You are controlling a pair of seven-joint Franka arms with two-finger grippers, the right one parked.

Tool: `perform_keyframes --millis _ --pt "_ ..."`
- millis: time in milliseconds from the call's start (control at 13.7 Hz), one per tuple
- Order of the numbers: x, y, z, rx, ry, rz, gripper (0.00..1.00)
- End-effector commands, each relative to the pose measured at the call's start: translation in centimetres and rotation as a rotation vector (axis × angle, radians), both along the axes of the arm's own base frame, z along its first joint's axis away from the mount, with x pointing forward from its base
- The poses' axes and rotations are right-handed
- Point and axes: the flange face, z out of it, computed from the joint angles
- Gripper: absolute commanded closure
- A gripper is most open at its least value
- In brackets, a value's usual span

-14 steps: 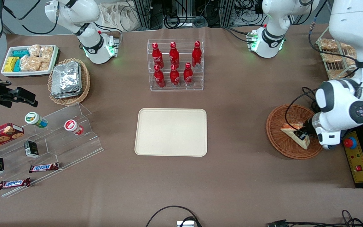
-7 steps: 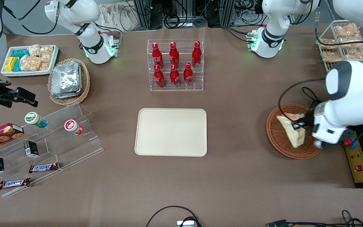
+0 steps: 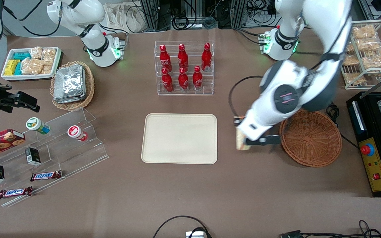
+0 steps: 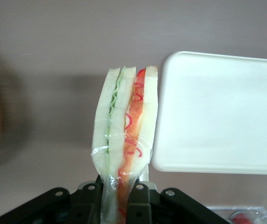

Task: Place sandwich from basket to tray
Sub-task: 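Lift the sandwich and carry it toward the cream tray, then lower the sandwich onto the tray and open the left gripper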

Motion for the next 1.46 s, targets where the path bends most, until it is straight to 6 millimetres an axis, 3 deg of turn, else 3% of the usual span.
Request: perform_keyframes --millis 0,146,293,366,439,512,585,659,732,878,1024,1244,1390 --pt "2.0 -5.5 -6.1 0.038 0.001 -0.007 1.00" --pt "1.4 -8.5 -9.2 0.034 -0.040 -0.001 1.00" --pt "1.4 -9.2 -12.3 0.028 -0.056 0.012 1.00" --pt "0.6 -10.4 -13.0 0.026 -0.059 -0.006 1.00" --pt "0.1 -11.1 -13.3 0.027 -0.058 -0.017 0.93" --pt "-0.1 -11.2 -13.9 0.032 -0.048 -0.017 0.42" --pt "-0.6 -11.6 -14.3 0.037 -0.044 -0.020 0.17" --pt "-0.8 -11.8 -14.1 0.038 -0.046 -0.026 0.00" --pt "-0.8 -11.7 -13.9 0.038 -0.045 -0.024 0.00" --pt "-0.6 -11.5 -12.8 0.039 -0.054 -0.015 0.00" --pt "-0.1 -10.4 -10.0 0.056 -0.058 -0.006 0.00" --pt "2.1 -3.5 -3.1 0.116 -0.009 0.065 0.00" --pt "1.9 2.0 0.5 0.117 -0.013 0.119 0.00"
